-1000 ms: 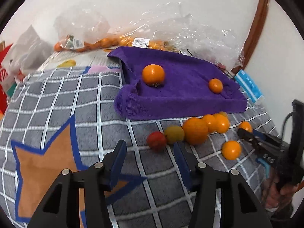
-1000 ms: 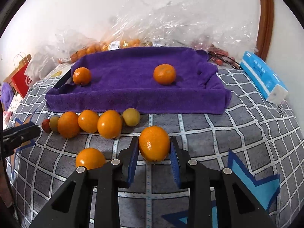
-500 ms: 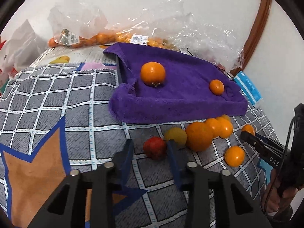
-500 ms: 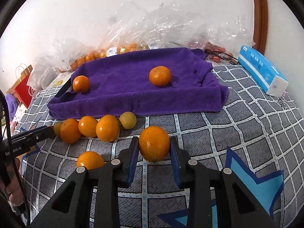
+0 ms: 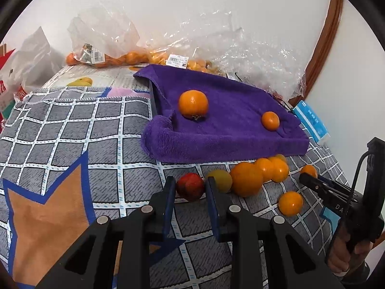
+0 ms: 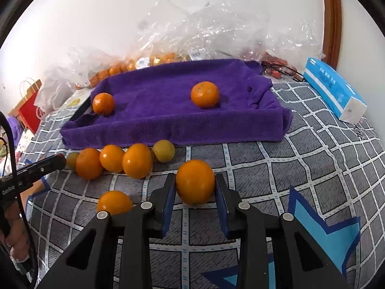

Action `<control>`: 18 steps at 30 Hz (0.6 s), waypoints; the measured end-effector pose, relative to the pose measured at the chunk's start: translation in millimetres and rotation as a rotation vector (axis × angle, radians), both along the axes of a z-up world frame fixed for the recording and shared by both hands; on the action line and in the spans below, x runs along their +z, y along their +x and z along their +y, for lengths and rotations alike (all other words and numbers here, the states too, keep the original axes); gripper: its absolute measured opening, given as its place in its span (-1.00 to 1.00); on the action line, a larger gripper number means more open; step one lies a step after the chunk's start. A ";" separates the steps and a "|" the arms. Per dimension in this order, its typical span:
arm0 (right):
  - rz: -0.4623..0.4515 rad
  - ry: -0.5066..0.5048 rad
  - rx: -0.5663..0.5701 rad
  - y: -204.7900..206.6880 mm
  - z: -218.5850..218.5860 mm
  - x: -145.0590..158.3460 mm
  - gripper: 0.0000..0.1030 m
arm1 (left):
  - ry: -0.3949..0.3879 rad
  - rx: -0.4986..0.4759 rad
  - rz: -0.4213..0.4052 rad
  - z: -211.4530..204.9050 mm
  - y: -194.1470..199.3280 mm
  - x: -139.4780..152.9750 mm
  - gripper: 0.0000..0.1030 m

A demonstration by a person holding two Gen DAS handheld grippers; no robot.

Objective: Organize fruits
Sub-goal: 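Lift the red fruit and the orange with both tools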

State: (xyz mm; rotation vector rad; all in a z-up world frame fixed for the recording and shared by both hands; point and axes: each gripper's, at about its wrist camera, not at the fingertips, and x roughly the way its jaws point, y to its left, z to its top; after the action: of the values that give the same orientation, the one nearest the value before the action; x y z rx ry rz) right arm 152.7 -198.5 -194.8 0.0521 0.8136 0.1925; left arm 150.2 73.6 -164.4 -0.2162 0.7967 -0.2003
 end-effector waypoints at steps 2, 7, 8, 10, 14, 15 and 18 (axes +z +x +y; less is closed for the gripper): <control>-0.004 0.010 -0.004 -0.8 -2.0 0.8 -0.38 | 0.003 0.004 -0.009 0.3 -1.3 1.3 -0.53; -0.004 0.018 -0.010 -0.5 -2.6 1.9 -0.38 | 0.000 0.015 -0.031 1.6 -4.1 4.0 -0.53; -0.004 0.015 -0.009 -0.7 -2.2 2.0 -0.38 | 0.001 0.016 -0.035 1.4 -4.5 4.5 -0.53; -0.006 0.014 -0.008 -0.9 -1.8 2.2 -0.38 | 0.005 0.016 -0.045 1.1 -6.0 5.5 -0.53; -0.012 0.021 -0.011 -1.7 -2.9 2.9 -0.38 | 0.005 0.021 -0.065 1.2 -8.6 7.6 -0.53; -0.013 0.024 -0.012 -1.8 -3.2 3.1 -0.38 | 0.003 0.023 -0.071 1.4 -10.0 8.0 -0.53; -0.017 0.030 -0.010 -2.7 -3.2 3.8 -0.38 | -0.001 0.031 -0.091 2.1 -12.3 10.5 -0.53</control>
State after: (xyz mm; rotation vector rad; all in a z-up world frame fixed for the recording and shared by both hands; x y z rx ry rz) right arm 150.0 -201.6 -191.0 0.0825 0.7932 0.1957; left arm 137.9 75.6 -153.9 -0.2185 0.7024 -0.1803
